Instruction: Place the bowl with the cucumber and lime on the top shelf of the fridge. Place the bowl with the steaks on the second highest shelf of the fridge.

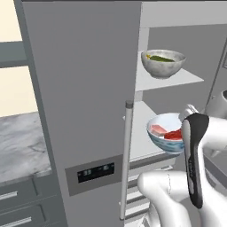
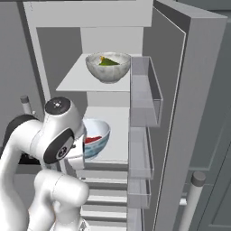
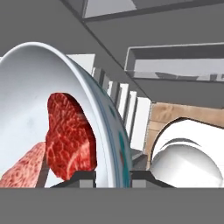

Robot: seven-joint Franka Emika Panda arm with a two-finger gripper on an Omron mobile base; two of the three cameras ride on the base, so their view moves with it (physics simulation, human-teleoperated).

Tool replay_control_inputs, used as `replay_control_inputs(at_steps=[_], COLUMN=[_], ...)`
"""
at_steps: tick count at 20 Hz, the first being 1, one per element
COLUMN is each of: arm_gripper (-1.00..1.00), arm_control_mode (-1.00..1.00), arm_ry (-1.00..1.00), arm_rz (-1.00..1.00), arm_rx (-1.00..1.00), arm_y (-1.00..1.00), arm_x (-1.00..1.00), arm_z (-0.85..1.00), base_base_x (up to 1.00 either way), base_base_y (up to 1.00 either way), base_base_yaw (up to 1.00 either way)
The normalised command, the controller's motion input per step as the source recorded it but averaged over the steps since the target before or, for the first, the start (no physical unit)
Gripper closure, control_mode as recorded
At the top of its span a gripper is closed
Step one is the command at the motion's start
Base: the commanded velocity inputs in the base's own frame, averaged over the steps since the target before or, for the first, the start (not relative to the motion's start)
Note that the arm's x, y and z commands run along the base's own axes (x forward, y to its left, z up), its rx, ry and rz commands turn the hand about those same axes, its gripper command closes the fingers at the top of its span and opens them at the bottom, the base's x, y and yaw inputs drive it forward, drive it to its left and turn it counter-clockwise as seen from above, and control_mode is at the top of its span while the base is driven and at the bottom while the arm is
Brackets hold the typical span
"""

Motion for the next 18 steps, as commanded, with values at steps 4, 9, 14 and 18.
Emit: replay_control_inputs(at_steps=[4,9,14,18], arm_gripper=[1.0,1.0,1.0,1.0], arm_control_mode=[-1.0,-1.0,-1.0,-1.0], arm_ry=[-0.02,-0.03,0.0,0.07], arm_rz=[-0.11,-0.12,-0.02,0.0], arm_rx=[-0.01,0.04,0.04,0.0], arm_y=[-0.38,-0.18,-0.07,-0.08], arm_x=[1.0,1.0,1.0,1.0], arm_z=[-0.86,-0.44,-0.21,-0.41], base_base_x=[0.0,0.0,0.0,0.0], base_base_y=[0.0,0.0,0.0,0.0], base_base_yaw=[0.0,0.0,0.0,0.0])
